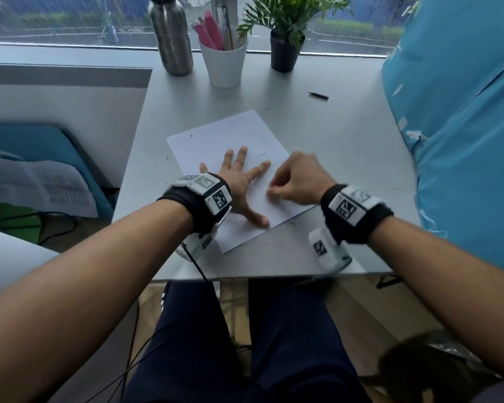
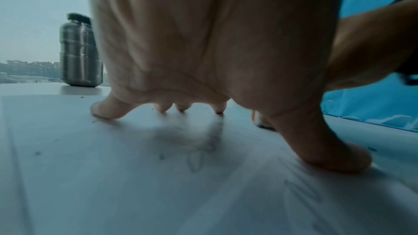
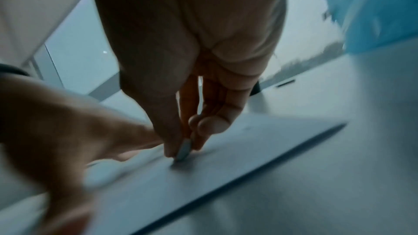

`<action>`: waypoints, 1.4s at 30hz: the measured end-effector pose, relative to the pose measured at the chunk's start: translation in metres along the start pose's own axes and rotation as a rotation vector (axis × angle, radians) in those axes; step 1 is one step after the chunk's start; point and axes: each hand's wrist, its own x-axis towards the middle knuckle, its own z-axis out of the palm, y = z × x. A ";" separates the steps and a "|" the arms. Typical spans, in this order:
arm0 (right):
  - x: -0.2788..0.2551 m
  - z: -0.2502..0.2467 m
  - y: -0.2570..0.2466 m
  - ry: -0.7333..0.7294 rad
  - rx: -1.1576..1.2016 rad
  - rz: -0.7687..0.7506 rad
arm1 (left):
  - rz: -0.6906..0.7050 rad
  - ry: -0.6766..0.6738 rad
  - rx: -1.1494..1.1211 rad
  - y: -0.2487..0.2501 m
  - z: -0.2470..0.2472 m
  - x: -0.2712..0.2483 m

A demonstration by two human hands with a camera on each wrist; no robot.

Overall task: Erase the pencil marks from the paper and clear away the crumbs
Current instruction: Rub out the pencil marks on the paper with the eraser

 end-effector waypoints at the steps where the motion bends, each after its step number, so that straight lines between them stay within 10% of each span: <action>1: 0.006 -0.009 0.005 0.059 0.033 0.055 | -0.002 -0.001 -0.004 0.000 -0.001 -0.001; 6: -0.013 0.016 -0.018 -0.042 -0.036 -0.138 | 0.001 -0.008 0.006 -0.001 -0.002 0.001; 11: 0.018 -0.015 0.010 0.154 0.043 0.086 | 0.003 -0.009 -0.011 -0.001 -0.002 -0.001; 16: -0.009 0.013 -0.014 -0.061 -0.018 -0.139 | 0.007 -0.001 0.002 -0.002 0.000 0.002; 21: 0.016 -0.008 0.002 0.123 0.019 0.027 | 0.015 -0.002 -0.018 -0.002 -0.001 0.000; 25: -0.009 0.015 -0.020 -0.091 -0.037 -0.153 | 0.017 0.012 0.010 -0.004 0.001 0.002; 30: 0.022 -0.010 0.000 0.123 -0.012 0.017 | 0.021 0.006 -0.015 -0.004 -0.001 0.001; 34: -0.005 0.014 -0.023 -0.107 -0.062 -0.169 | 0.024 0.018 -0.004 -0.004 0.002 0.003; 38: 0.029 -0.016 0.006 0.111 -0.008 0.030 | 0.031 0.008 -0.022 -0.005 0.001 0.000; 42: 0.007 0.019 -0.021 -0.080 -0.048 -0.174 | 0.021 0.017 -0.015 -0.003 0.001 0.002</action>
